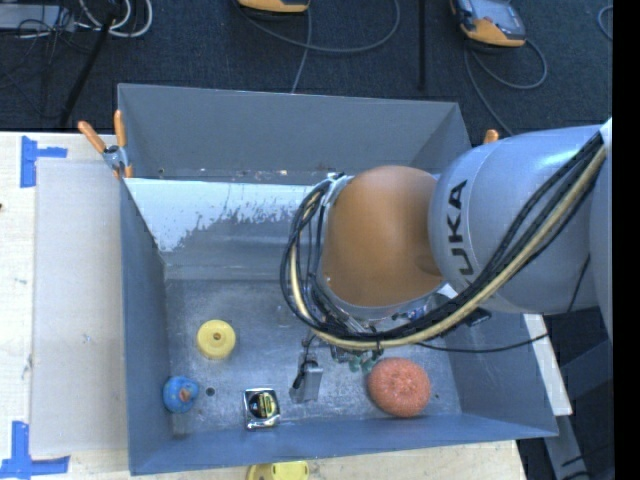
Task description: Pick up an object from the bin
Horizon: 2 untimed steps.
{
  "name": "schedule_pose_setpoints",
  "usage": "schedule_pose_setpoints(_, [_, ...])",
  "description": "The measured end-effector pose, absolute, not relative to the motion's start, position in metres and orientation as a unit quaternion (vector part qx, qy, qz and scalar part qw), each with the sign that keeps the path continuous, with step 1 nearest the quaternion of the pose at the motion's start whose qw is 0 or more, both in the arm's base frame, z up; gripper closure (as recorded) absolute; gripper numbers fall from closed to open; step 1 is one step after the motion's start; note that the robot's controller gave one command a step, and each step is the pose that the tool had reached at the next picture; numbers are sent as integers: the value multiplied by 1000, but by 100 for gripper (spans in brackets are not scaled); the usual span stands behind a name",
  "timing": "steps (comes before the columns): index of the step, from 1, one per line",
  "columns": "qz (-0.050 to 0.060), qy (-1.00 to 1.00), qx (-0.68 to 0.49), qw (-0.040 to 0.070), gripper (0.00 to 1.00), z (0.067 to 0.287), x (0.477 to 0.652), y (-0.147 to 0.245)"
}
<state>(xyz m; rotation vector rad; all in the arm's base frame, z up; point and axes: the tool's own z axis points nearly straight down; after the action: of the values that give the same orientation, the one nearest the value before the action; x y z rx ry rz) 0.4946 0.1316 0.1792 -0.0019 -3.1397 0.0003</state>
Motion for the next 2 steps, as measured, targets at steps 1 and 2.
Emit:
schedule_pose_setpoints(1, [-1,-999,33,-2,0,132,500,116])
schedule_pose_setpoints(2, [0,-999,42,-1,0,118,500,112])
